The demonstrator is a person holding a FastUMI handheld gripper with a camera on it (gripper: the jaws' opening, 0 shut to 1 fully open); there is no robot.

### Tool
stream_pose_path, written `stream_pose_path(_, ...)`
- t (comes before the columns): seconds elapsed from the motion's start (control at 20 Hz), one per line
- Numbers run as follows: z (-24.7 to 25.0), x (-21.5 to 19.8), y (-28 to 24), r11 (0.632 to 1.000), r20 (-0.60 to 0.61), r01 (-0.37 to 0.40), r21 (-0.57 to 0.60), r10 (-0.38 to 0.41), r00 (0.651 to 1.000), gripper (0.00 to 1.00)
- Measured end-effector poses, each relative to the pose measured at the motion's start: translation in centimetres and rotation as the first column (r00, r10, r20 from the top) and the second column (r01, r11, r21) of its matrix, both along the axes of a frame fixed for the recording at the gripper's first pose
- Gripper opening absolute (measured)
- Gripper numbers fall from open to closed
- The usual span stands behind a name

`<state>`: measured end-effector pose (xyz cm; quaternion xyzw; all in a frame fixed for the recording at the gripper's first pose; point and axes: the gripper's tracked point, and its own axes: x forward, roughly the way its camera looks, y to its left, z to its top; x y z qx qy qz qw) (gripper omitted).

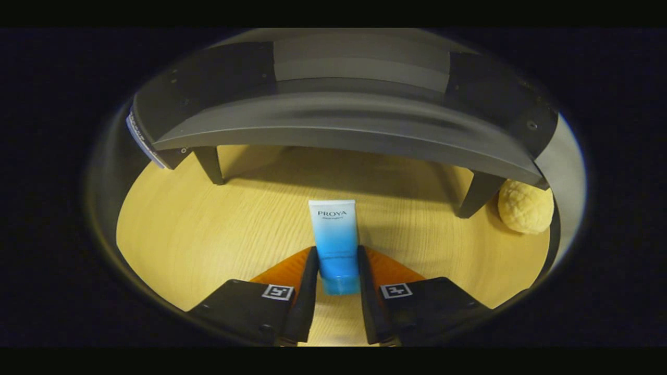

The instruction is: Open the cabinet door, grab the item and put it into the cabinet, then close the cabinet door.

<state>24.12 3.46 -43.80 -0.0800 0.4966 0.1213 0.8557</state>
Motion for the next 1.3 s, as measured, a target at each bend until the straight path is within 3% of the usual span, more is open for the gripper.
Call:
stream_pose_path(0.2, 8.3, -3.5, 3.6, 0.988, 0.154, -0.042, 0.149, 0.019, 0.988, 0.47)
stream_pose_path(0.35, 18.2, -6.0, 6.4, 0.962, 0.326, -0.116, 0.249, 0.029, 0.945, 0.47)
stream_pose_path(0.5, 28.6, -5.8, 7.9, 0.937, 0.498, -0.171, 0.304, -0.003, 0.867, 0.46)
stream_pose_path(0.55, 29.9, -6.7, 5.8, 0.933, 0.541, -0.181, 0.310, -0.017, 0.841, 0.46)
stream_pose_path(0.7, 36.8, -1.6, 6.2, 0.941, 0.639, -0.152, 0.302, -0.081, 0.765, 0.46)
stream_pose_path(0.85, 40.7, 3.3, 5.2, 0.934, 0.732, -0.128, 0.332, -0.170, 0.659, 0.46)
stream_pose_path(0.9, 40.9, 4.6, 5.0, 0.931, 0.741, -0.124, 0.343, -0.186, 0.645, 0.46)
stream_pose_path(1.1, 37.3, 12.0, 5.7, 0.955, 0.681, -0.015, 0.295, -0.200, 0.704, 0.46)
stream_pose_path(1.2, 35.3, 13.6, 5.7, 0.954, 0.628, 0.038, 0.298, -0.225, 0.745, 0.46)
stream_pose_path(1.3, 34.4, 14.4, 5.9, 0.952, 0.616, 0.048, 0.301, -0.233, 0.753, 0.49)
